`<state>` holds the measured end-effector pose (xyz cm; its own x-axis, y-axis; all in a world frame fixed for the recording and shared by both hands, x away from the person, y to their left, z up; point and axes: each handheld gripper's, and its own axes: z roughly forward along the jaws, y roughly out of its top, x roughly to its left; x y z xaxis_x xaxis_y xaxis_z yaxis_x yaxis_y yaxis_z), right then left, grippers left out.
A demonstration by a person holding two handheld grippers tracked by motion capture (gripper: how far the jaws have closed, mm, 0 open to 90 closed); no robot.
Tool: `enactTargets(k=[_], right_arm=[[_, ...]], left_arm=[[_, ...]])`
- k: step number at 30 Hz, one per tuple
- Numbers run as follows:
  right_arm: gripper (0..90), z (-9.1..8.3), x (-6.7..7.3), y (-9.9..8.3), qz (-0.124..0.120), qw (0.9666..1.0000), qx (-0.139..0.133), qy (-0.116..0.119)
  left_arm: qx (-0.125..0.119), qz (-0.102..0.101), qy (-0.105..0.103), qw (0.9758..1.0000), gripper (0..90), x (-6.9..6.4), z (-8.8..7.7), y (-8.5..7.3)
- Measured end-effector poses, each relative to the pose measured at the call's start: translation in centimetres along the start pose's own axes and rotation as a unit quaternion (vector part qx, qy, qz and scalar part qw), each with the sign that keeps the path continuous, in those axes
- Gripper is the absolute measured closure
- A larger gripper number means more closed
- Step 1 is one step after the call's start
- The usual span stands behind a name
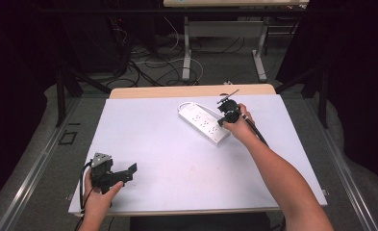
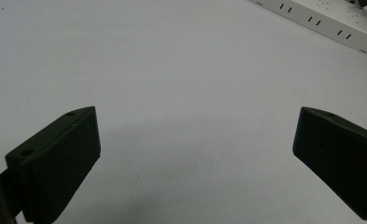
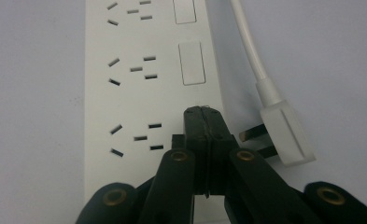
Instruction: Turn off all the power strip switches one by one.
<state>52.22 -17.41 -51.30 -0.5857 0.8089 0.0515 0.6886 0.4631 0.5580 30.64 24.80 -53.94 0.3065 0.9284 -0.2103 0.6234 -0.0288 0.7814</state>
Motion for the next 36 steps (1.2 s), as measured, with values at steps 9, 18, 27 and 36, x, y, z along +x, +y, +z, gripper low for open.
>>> enactTargets(k=[9, 18, 27, 36], right_arm=[[90.0, -0.1, -0.3, -0.5, 0.007, 1.0000, -0.007, -0.001], [90.0, 0.1, -0.3, -0.9, 0.008, 0.9999, -0.014, 0.002], [90.0, 0.0, -0.4, -1.1, 0.010, 0.9999, -0.011, 0.002], [90.0, 0.0, -0.3, -1.0, 0.014, 0.9998, -0.011, 0.000]], left_arm=[[-0.005, 0.004, -0.004, 1.0000, 0.4, 0.0, -0.1, 0.0], [-0.003, 0.001, -0.001, 1.0000, 0.4, 0.0, -0.3, 0.1], [-0.002, 0.003, -0.001, 1.0000, 0.4, 0.0, -0.2, 0.1], [-0.002, 0.003, -0.002, 1.0000, 0.4, 0.0, -0.1, 0.1]])
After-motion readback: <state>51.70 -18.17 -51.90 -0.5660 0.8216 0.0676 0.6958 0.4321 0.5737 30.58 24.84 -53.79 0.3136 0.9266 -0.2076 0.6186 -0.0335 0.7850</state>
